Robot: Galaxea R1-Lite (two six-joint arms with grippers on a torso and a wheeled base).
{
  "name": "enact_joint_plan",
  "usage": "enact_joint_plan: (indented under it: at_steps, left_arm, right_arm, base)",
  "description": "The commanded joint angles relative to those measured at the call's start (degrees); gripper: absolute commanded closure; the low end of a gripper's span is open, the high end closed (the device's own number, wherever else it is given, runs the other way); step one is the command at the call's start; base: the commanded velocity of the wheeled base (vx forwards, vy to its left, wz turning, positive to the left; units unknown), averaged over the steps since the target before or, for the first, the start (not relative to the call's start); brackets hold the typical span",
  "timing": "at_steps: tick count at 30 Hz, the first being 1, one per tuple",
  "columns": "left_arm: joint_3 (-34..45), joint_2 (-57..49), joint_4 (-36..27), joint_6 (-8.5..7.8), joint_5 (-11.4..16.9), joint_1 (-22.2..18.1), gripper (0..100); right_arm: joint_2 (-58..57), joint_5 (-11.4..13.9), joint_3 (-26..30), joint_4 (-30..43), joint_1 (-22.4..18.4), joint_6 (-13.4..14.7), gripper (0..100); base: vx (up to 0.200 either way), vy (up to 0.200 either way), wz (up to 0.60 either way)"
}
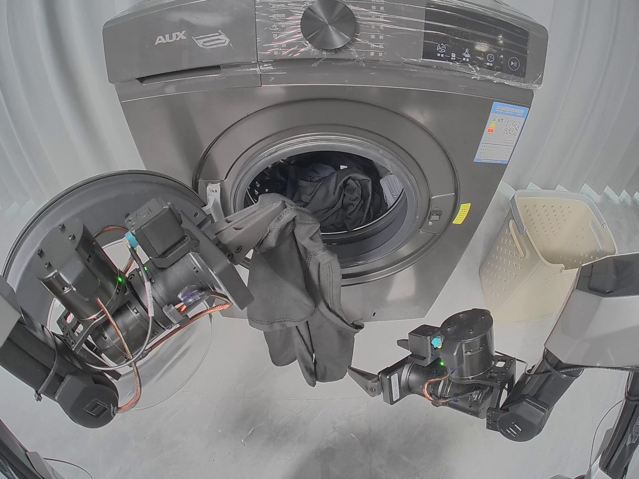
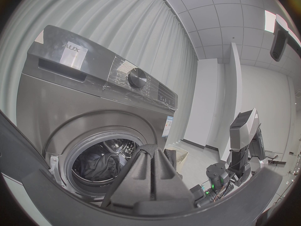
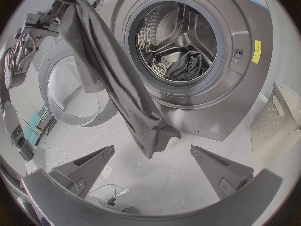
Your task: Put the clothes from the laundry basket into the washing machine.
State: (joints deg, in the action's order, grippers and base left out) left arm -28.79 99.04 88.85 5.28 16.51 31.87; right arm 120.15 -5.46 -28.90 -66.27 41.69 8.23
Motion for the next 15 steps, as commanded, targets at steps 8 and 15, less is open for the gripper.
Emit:
enact_joint_plan:
  at_steps: [8,15]
  left_arm:
    - [0.0,-0.1,0.0,0.26,0.1,0.0,100]
    - [-0.5,-0.1,0.0,0.26,-0.1,0.0,100]
  right_arm:
    - [6.3,1.2,-4.1,-4.0,-1.0,-1.1,0]
    - [10.5,1.4,-10.8,-5.6,-1.2,0.1,0]
  base:
    - [0.000,0.000,0.00]
    - [0.000,0.000,0.00]
